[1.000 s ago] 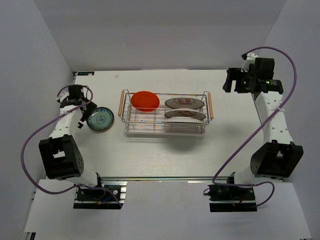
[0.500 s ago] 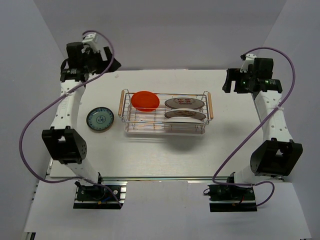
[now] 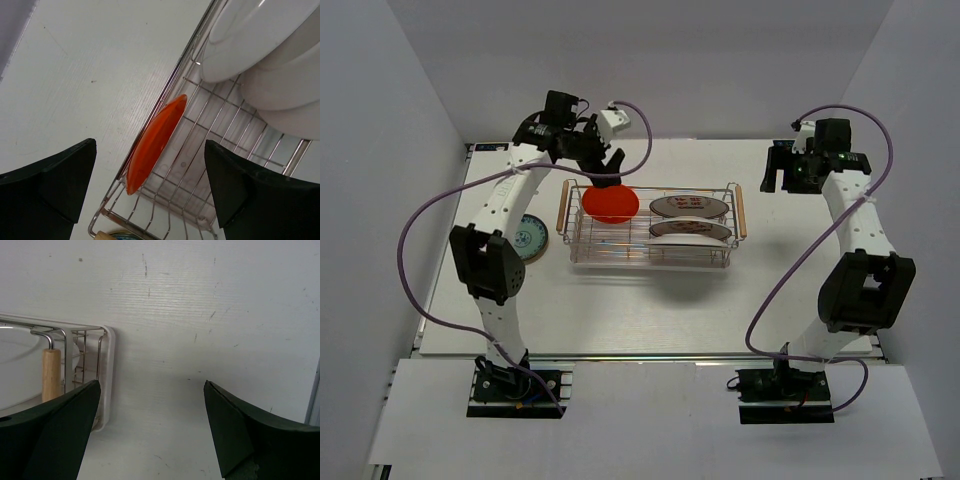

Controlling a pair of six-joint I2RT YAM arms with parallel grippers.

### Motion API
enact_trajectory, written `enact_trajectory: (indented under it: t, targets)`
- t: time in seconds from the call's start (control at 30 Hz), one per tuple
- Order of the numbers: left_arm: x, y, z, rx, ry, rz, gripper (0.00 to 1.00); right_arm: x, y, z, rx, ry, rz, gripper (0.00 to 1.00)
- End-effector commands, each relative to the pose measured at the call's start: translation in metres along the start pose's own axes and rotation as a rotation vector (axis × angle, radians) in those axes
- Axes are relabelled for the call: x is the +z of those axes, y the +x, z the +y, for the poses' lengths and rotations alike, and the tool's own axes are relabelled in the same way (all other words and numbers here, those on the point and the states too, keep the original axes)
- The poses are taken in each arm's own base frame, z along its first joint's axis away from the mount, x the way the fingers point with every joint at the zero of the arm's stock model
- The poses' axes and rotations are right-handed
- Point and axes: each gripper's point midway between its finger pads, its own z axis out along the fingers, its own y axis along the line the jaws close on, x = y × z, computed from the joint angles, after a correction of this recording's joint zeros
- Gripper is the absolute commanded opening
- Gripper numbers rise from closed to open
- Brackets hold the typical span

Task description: Unload the plates from the dish rack

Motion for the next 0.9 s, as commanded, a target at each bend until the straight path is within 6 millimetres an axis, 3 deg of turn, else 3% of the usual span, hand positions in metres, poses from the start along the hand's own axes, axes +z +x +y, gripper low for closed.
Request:
enact_trajectory:
  t: [0.0, 0.17, 0.3, 0.37, 0.73, 0.87]
  targets:
    - [-0.004, -0.001, -0.004, 0.178, 0.011, 0.035, 0.98, -0.009, -0.012, -0.003, 0.003, 0.019, -0.023, 0.89]
    - [0.023, 0.032, -0.009, 0.204, 0.072, 0.13, 0.96, -0.006, -0.011, -0.004, 0.006, 0.025, -0.013, 0.89]
    - [0.035, 0.044, -0.007, 0.211, 0.056, 0.177, 0.91, -0.001, -0.009, -0.009, 0.019, 0.044, 0.001, 0.89]
    - [0.038, 0.046, -0.004, 0.21, 0.046, 0.185, 0.82, 0.0, -0.006, -0.009, 0.026, 0.045, 0.011, 0.89]
    - [0.04, 0.05, -0.003, 0.234, -0.003, 0.204, 0.6, -0.004, -0.01, -0.006, 0.037, 0.039, 0.003, 0.89]
    - [0.036, 0.052, 0.002, 0.244, -0.045, 0.21, 0.42, -0.008, -0.013, -0.003, 0.033, 0.027, -0.007, 0.89]
